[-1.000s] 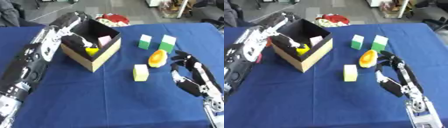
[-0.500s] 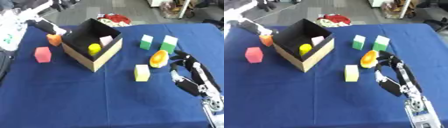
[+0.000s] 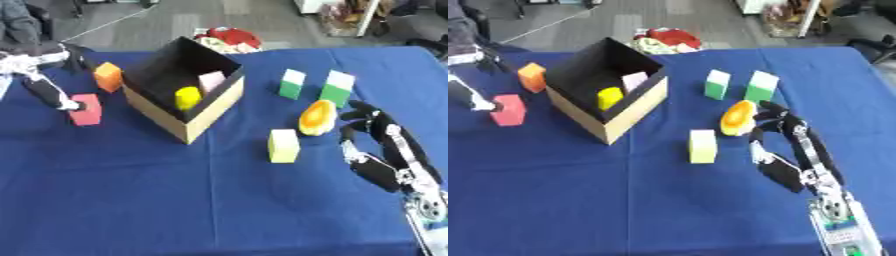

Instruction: Pick up objects on the table and place them in the box.

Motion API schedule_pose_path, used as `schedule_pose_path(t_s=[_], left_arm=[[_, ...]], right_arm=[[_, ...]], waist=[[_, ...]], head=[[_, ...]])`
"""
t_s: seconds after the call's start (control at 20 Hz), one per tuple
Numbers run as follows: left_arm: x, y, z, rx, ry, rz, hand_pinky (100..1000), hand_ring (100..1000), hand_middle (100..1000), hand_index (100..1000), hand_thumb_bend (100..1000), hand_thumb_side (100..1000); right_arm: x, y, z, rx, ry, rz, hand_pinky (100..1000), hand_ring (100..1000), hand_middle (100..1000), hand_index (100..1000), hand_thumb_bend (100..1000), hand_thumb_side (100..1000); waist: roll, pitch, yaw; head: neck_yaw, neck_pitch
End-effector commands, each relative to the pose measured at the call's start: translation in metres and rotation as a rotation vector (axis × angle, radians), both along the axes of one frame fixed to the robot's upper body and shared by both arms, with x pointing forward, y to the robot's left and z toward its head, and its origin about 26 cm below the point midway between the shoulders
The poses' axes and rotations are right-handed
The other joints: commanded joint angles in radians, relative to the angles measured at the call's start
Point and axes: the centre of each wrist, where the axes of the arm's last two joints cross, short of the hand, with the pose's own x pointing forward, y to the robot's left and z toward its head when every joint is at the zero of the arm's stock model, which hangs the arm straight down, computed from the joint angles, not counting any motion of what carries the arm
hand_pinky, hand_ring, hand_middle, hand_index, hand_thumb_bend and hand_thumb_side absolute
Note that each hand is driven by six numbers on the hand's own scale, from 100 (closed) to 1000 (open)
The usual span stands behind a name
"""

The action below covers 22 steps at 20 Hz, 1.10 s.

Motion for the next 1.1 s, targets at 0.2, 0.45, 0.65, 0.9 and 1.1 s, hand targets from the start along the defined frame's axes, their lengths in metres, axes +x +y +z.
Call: schedule_pose_path(t_s=[0.2,0.45,0.65,0.9,1.1], left_arm=[[0.007,0.007,0.001,0.053,-0.074,0.076,821,754,751,864,485,119],[0.013,-0.001,-0.009,0.054,-0.149,0.093,829,767,769,880,500,130],[0.016,-0.006,-0.016,0.066,-0.181,0.106,834,777,785,890,504,127],[0.018,-0.009,-0.023,0.097,-0.222,0.137,838,784,798,889,497,110],[0.019,-0.008,-0.031,0.12,-0.247,0.161,829,778,795,881,480,100]], right_arm=[[0.001,-0.004,0.006,-0.015,-0.021,-0.004,815,665,704,900,100,199],[0.001,-0.003,0.006,-0.012,-0.02,-0.001,816,665,704,900,100,199],[0.001,-0.003,0.006,-0.011,-0.021,0.0,816,665,704,900,100,200],[0.002,-0.002,0.006,-0.009,-0.023,0.004,816,665,703,900,100,201],[0.003,-0.002,0.007,-0.008,-0.026,0.004,816,665,703,900,100,202]], waist=[[0.004,-0.006,-0.001],[0.003,-0.004,-0.006],[0.002,0.0,-0.011],[0.001,0.005,-0.015],[0.0,0.01,-0.019]], head=[[0.014,0.004],[0.053,0.004],[0.079,0.004],[0.098,0.004],[0.1,0.004]])
